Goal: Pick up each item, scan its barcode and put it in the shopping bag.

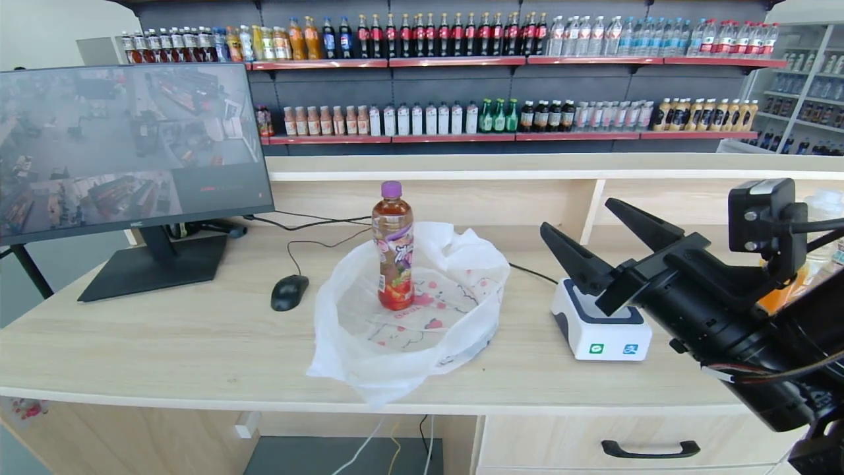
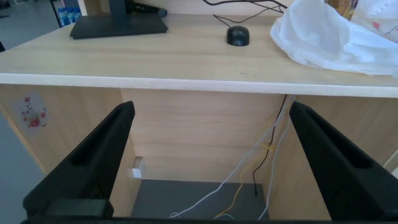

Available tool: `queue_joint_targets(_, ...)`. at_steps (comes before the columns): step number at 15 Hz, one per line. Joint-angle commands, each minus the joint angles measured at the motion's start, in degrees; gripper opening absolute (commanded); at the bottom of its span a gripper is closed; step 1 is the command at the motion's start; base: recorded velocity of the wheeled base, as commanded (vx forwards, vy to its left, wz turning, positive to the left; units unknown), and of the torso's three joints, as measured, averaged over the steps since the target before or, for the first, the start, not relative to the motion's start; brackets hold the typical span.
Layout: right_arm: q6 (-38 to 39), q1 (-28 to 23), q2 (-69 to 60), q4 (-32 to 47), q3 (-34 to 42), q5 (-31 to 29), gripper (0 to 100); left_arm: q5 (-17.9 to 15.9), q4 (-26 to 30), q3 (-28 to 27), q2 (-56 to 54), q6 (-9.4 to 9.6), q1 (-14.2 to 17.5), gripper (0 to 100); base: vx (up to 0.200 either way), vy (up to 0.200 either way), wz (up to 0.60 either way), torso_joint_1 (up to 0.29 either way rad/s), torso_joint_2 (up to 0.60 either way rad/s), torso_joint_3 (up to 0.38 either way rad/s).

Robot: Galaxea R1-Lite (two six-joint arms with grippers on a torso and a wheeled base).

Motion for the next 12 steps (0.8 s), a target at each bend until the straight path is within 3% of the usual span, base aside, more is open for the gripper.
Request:
queue_joint_targets(1, 0.0, 0.1, 0.3, -0.1, -0.1, 0.0, 100, 0.0, 0.0, 0.0, 0.0, 0.02, 0.0, 100, 0.000, -0.200, 0.00, 0.002, 0.01, 0.007)
queue_joint_targets(3, 0.0, 0.1, 0.3, -0.1, 0.0, 0.0, 100, 0.0, 0.0, 0.0, 0.0, -0.07, 0.0, 100, 0.000, -0.200, 0.00, 0.002, 0.00, 0.000)
queue_joint_targets(12, 0.0, 0.1, -0.4, -0.1, 0.6, 0.0, 100, 0.0, 0.0, 0.0, 0.0, -0.51, 0.0, 100, 0.000, 0.000, 0.00, 0.000, 0.00, 0.000)
